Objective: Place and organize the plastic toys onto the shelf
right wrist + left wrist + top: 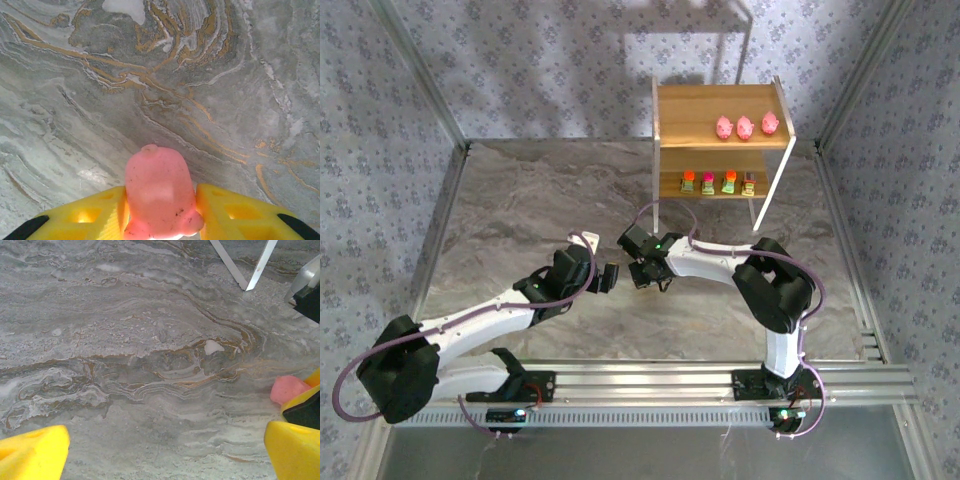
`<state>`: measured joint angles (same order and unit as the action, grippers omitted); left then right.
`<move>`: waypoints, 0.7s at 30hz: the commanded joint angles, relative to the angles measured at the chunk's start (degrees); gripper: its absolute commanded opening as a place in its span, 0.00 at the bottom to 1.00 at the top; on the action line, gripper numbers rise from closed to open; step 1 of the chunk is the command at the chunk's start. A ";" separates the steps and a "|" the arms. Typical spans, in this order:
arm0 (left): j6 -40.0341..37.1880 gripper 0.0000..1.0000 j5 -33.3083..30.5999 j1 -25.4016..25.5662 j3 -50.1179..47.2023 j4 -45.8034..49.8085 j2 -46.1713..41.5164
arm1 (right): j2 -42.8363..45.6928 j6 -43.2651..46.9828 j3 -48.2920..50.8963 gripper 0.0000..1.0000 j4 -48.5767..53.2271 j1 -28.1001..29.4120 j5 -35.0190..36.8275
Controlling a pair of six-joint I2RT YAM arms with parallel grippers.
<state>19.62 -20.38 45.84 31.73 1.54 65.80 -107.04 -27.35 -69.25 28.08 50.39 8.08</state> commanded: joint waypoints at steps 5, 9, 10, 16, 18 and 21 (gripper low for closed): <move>0.51 1.00 -0.32 -0.25 1.25 0.39 0.64 | -0.80 1.02 -0.88 0.36 2.56 0.65 0.41; 0.51 0.99 -0.27 -0.30 1.30 0.39 0.70 | -0.36 0.97 -1.06 0.35 3.08 0.67 0.91; 0.51 0.99 -0.19 -0.27 1.24 0.39 0.67 | -0.17 0.92 -1.14 0.34 3.20 0.67 0.98; 0.17 1.00 0.46 -0.23 1.41 0.30 0.90 | 1.34 0.79 -1.58 0.33 4.25 0.76 1.55; 0.15 1.00 0.76 -0.24 1.43 0.24 0.91 | 2.04 0.68 -1.76 0.33 4.91 0.76 1.90; 0.07 1.00 1.11 -0.30 1.34 0.04 0.78 | 3.01 0.64 -1.93 0.33 5.55 0.76 2.25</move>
<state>19.62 -20.14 45.84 31.73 1.52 66.22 -106.41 -27.35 -69.67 30.63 50.78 8.78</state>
